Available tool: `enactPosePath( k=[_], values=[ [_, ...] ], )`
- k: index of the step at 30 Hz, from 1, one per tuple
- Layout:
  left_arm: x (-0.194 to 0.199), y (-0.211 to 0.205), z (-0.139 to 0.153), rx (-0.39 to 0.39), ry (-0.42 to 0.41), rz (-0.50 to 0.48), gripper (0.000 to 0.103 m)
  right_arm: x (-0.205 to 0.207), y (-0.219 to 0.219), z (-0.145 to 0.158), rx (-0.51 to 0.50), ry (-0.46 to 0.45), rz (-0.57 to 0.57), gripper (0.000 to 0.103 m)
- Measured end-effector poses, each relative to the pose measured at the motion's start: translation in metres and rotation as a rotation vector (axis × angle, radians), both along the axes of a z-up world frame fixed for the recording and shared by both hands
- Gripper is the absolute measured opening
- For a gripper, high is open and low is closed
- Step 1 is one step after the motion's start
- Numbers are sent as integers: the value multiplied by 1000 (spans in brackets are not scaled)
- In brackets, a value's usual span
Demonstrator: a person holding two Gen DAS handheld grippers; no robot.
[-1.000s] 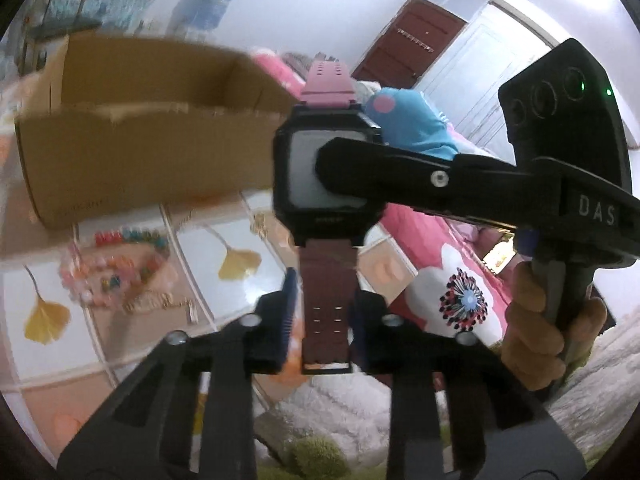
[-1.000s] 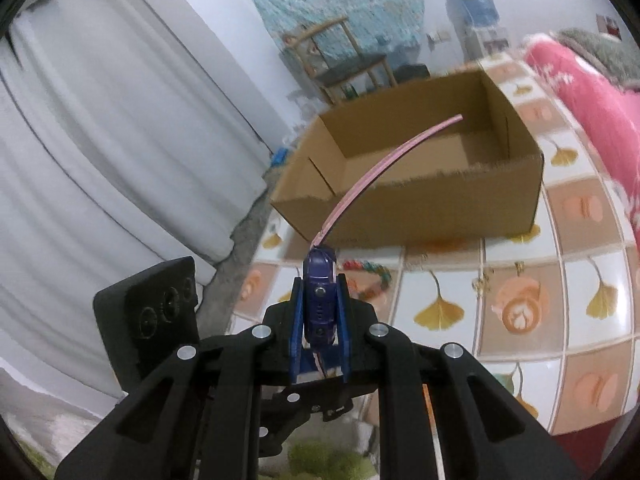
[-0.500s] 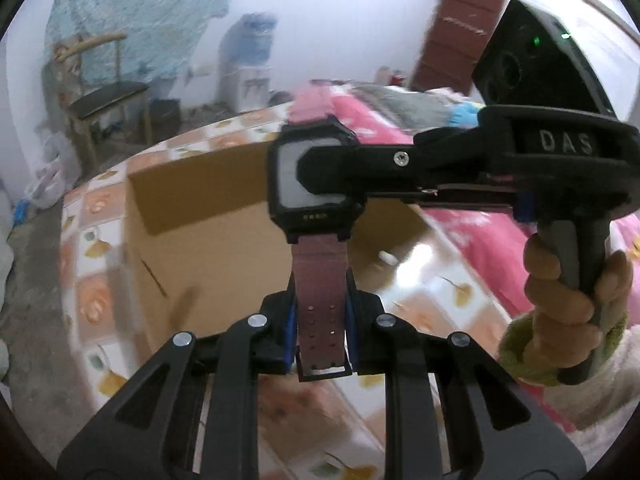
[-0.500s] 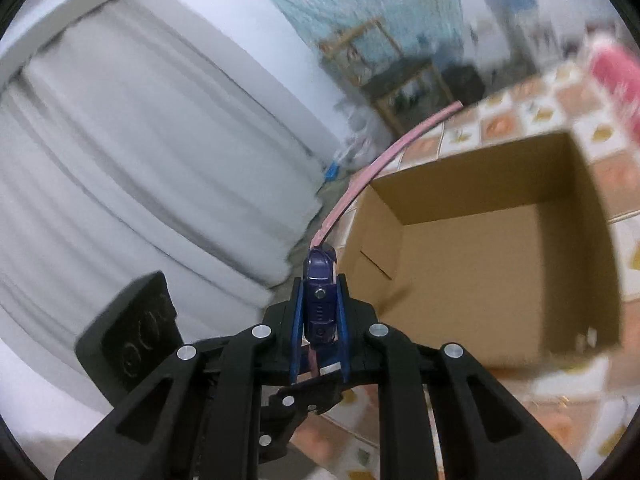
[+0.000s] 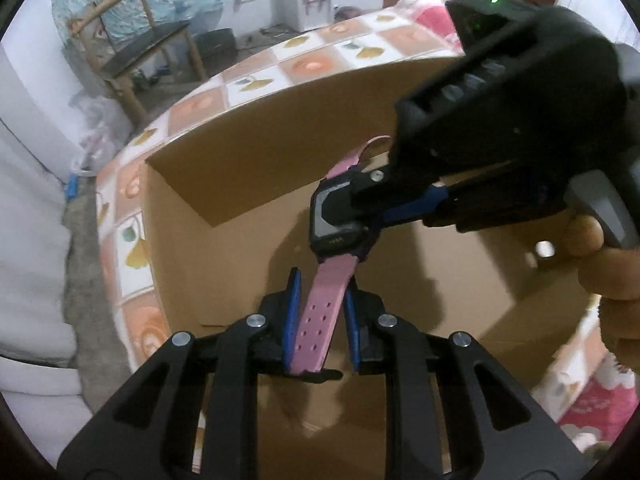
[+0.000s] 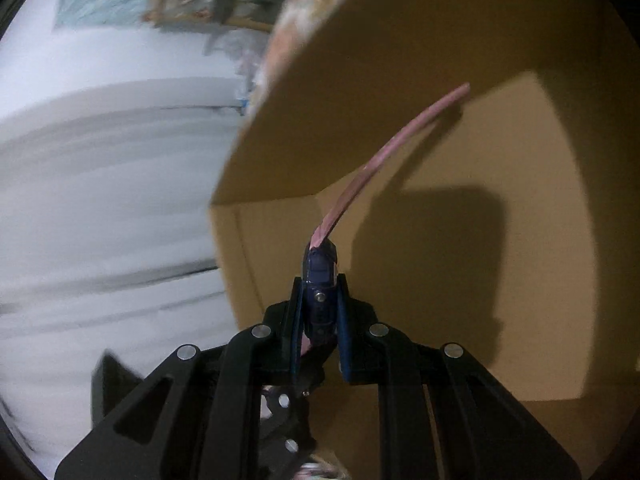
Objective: Organize jewelry
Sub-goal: 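Carry the watch with the right tool over the cardboard box, then open the right tool to drop the watch into the box, then move the left tool to the beaded bracelet and close on it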
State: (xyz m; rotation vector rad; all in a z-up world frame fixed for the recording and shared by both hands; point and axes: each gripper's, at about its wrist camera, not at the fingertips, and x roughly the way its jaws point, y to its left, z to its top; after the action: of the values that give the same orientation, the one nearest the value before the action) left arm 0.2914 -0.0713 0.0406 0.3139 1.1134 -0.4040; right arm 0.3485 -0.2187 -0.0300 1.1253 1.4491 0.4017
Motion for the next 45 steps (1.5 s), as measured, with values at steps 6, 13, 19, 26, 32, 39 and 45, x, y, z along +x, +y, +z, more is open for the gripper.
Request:
enactPosePath(
  k=[6,13,19,26,32,39,45],
  values=[
    [5,17,5,-32,-22,77,43,-3,12,-29,80,85,-105,25],
    [-11,35,25,-122,-82,106,50,-15,16,-16,73,73,-66,66],
    [-42,55,51,-218,-136,118,58,-41,-8,32,50,-30,-79,66],
    [-100,84,83,-343,-224,104,71,-88,-45,103,80,-289,7,66],
    [-172,102,87,-443,-292,24,85,-186,-57,133,-19,-540,120,66],
    [-223,82,19,-351,-199,-7,87,-273,-51,72,-326,-462,169,66],
    [-241,50,-48,-275,-70,-17,87,-303,-25,37,-673,-443,259,66]
  ],
)
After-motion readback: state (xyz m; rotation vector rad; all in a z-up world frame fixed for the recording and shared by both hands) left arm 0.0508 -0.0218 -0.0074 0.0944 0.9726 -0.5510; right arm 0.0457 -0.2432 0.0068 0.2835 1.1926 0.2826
